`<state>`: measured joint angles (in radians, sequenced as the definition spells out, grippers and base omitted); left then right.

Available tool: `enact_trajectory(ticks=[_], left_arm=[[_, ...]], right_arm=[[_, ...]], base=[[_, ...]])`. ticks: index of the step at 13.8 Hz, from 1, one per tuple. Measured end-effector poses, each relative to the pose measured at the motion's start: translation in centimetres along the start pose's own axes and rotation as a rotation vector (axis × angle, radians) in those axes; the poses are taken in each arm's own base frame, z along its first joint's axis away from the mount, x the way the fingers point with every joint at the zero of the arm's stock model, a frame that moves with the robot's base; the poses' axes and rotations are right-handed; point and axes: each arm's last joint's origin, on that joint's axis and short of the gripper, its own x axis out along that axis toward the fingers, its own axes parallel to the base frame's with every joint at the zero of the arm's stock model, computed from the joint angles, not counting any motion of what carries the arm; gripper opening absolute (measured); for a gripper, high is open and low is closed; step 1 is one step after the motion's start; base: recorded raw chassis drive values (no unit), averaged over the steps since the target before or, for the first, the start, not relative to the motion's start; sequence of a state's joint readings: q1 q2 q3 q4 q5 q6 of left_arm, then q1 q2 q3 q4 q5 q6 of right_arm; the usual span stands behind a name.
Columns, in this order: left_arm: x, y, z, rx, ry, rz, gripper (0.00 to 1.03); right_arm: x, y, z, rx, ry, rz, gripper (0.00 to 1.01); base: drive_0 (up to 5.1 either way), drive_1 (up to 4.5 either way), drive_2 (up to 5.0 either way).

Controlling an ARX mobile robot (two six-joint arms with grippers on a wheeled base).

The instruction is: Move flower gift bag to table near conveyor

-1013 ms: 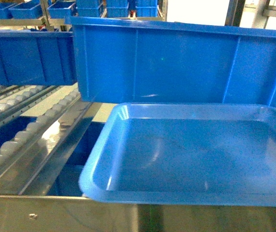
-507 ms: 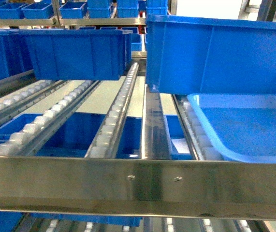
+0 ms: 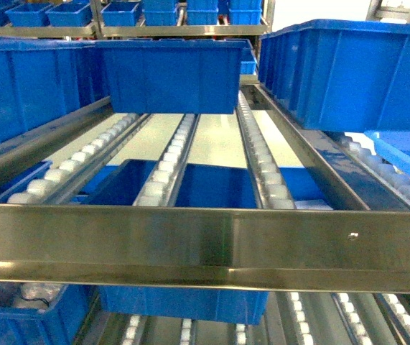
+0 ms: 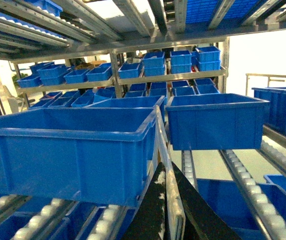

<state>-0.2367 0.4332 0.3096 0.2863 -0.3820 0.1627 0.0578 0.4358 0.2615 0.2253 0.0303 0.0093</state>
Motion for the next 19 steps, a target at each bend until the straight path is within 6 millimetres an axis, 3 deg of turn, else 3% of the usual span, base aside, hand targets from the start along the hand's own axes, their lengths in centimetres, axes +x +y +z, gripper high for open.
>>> enact_trajectory(ticks=[19], left_arm=[[0.01, -0.01, 0.00, 0.000, 0.000, 0.000, 0.02]], right_arm=[[0.01, 0.00, -0.03, -0.001, 0.002, 0.000, 0.02]], base=[[-4.9, 1.53, 3.3]])
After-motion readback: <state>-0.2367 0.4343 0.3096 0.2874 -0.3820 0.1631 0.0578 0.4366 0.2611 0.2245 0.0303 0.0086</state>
